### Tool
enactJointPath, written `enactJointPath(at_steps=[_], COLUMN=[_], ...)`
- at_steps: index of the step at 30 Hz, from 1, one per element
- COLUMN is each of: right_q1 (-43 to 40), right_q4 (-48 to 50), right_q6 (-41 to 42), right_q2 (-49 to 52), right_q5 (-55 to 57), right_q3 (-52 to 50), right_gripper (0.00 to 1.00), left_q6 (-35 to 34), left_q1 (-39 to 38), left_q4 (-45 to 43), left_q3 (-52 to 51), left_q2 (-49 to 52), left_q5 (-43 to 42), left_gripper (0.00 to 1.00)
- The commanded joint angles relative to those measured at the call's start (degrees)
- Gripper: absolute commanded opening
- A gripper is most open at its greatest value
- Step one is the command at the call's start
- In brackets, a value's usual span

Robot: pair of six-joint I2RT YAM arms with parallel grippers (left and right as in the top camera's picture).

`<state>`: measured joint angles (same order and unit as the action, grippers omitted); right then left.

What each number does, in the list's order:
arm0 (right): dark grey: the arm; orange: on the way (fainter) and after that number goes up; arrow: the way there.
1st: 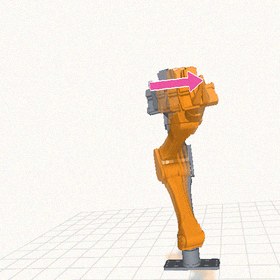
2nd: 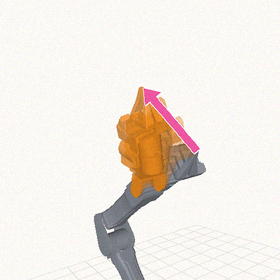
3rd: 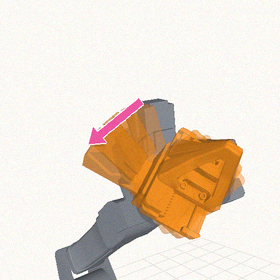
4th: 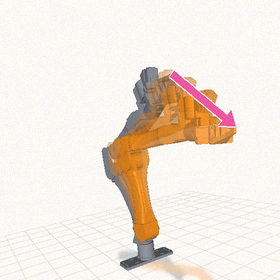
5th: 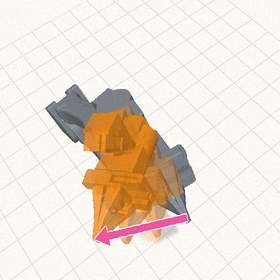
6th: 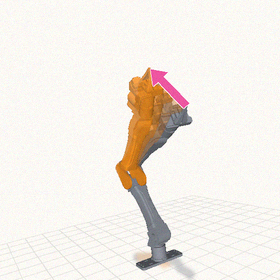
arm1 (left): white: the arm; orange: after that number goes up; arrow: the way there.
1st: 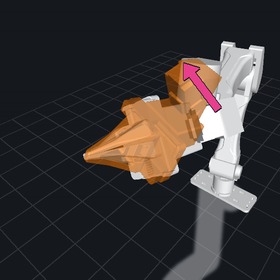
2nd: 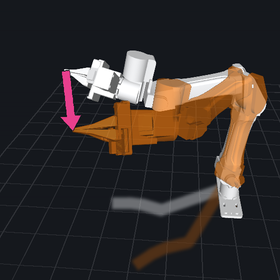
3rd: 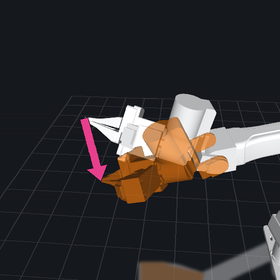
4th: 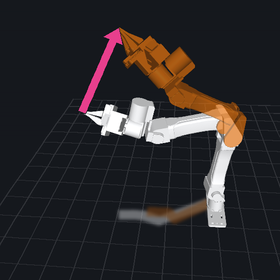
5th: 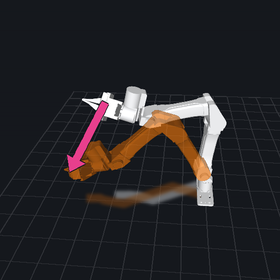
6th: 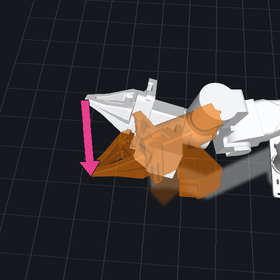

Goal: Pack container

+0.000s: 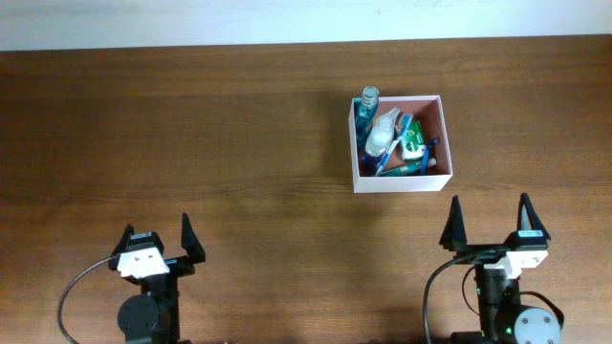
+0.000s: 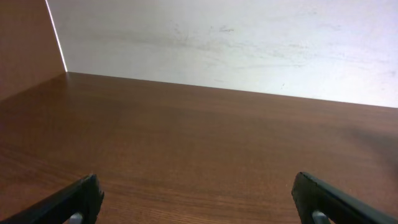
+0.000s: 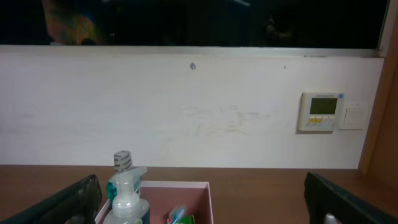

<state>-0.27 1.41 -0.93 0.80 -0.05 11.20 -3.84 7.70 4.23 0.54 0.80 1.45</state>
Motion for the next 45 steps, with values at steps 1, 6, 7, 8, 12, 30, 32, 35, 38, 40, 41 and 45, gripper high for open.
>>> enactJointPath(at_steps=[1, 6, 7, 8, 12, 30, 32, 35, 38, 40, 41, 45], right_q1=[0.7, 0.7, 0.7, 0.7, 0.7, 0.7, 0.7, 0.7, 0.7, 0.7, 0.7, 0.6], right_q4=[0.3, 0.4, 0.8, 1.2, 2.1, -1.7, -2.8, -4.8, -5.7, -5.8, -5.8, -5.8], right_q6=[-0.3, -0.3, -0.1, -0.1, -0.1, -0.1, -0.1, -0.1, -0.1, -0.1, -0.1, -0.1], right_q2=[-0.6, -0.6, -0.6, -0.6, -0.6, -0.6, -0.6, -0.6, -0.6, -0.6, -0.6, -0.6], right_q5=[0.3, 0.3, 0.2, 0.0, 0.1, -0.2, -0.8, -1.5, -1.4, -1.4, -1.4, -1.4], right_q3=[-0.7, -2.8, -3.8, -4.5, -6.1, -10.9, -10.9, -10.9, -10.9, -10.9, -10.9, -10.9], right_gripper=[0.99, 0.99, 0.99, 0.99, 0.99, 0.99, 0.99, 0.99, 0.99, 0.99, 0.99, 0.99], left_q6=[0.9, 0.9, 0.9, 0.9, 0.9, 0.9, 0.9, 0.9, 0.9, 0.9, 0.9, 0.9], left_q1=[0.2, 0.2, 0.2, 0.2, 0.2, 0.2, 0.2, 0.2, 0.2, 0.2, 0.2, 0.2], left_q4=[0.4, 0.4, 0.4, 0.4, 0.4, 0.4, 0.4, 0.4, 0.4, 0.4, 0.4, 0.4], left_q3=[0.0, 0.0, 0.0, 0.0, 0.0, 0.0, 0.0, 0.0, 0.0, 0.0, 0.0, 0.0], left_q2=[-0.5, -0.5, -0.5, -0.5, -0.5, -0.5, -0.5, -0.5, -0.5, -0.5, -0.5, -0.5], left_q5=[-0.7, -0.7, -0.7, -0.7, -0.7, -0.7, -0.7, -0.7, -0.7, -0.7, -0.7, -0.7], left_gripper=[0.99, 0.99, 0.99, 0.99, 0.99, 0.99, 0.99, 0.99, 1.00, 0.99, 1.00, 0.99])
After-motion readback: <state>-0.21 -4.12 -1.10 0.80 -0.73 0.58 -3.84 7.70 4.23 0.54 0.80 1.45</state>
